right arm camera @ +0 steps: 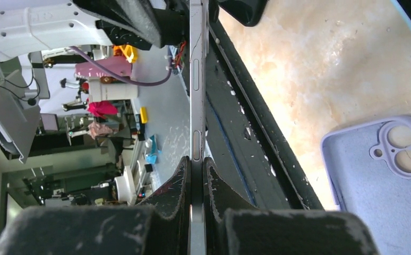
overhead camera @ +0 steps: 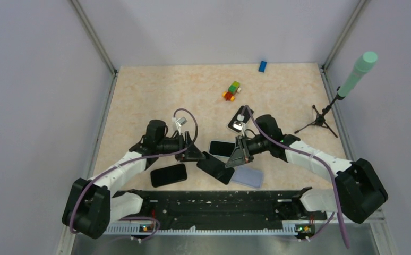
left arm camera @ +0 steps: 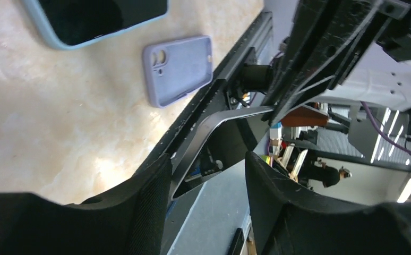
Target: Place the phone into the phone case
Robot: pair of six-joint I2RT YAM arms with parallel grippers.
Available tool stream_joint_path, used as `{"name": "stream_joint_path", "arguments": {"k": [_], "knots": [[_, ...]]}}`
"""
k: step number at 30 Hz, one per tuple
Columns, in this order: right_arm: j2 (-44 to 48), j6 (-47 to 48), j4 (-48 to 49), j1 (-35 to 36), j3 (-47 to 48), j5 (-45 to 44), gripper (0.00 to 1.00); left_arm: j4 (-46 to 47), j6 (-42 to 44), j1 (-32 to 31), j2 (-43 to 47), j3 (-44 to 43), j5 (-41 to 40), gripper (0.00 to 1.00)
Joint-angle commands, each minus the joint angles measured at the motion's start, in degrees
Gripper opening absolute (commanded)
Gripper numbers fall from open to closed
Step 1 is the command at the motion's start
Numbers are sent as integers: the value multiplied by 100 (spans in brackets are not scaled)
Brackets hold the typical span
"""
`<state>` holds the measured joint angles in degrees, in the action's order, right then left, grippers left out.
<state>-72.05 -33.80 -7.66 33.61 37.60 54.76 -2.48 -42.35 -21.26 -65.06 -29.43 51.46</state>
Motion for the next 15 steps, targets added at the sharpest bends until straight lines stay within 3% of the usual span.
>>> {"name": "stream_joint_path", "arguments": {"k": [1, 12, 15], "knots": [[144, -119, 419, -40, 353, 356, 0, 974, -209, 22, 42, 12, 855, 54], [-63, -311, 715, -39, 303, 260, 0, 1098, -307, -110, 136, 34, 1173, 27], [-91, -463, 959, -38, 230, 269, 0, 1138, -282, -273, 22, -5, 1246, 7]]}}
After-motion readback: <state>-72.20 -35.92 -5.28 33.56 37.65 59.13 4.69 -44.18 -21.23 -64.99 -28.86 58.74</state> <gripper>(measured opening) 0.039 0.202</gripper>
